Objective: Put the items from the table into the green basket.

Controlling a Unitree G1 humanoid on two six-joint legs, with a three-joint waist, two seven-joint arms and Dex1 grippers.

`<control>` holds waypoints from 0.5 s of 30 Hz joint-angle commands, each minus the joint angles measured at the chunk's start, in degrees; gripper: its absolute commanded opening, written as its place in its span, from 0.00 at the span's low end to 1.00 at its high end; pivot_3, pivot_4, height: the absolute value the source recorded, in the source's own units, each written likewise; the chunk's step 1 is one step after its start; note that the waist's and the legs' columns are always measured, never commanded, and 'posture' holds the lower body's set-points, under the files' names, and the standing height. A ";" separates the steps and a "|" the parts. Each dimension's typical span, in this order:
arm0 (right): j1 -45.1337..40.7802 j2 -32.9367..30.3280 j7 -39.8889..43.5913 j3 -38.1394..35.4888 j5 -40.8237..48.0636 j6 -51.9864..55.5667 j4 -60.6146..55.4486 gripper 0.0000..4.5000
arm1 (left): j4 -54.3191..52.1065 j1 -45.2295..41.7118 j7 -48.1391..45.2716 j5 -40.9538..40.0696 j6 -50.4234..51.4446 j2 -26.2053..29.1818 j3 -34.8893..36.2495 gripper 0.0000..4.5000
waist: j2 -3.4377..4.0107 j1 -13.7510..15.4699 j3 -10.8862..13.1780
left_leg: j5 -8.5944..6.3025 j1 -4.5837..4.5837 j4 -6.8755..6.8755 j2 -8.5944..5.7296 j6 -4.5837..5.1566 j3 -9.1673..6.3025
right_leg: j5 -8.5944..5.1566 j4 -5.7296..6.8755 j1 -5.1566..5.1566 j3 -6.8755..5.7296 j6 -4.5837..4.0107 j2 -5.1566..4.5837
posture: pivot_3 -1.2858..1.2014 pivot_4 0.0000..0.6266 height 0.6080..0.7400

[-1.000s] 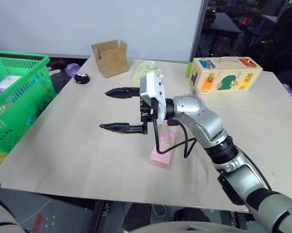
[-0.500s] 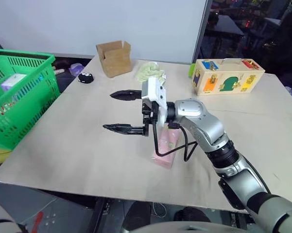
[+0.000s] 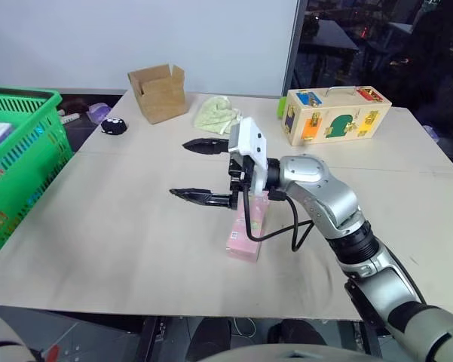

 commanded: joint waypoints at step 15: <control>16.72 -24.18 4.16 -13.76 7.16 8.67 -17.38 1.00 | -96.26 23.50 -14.55 -54.82 89.76 -34.54 5.40 0.99 | 0.09 -1.51 -0.26 | -0.20 -0.19 0.31 -0.24 0.38 0.07 | -0.05 -0.11 0.16 0.32 0.32 -0.56 | 0.55 0.00 1.00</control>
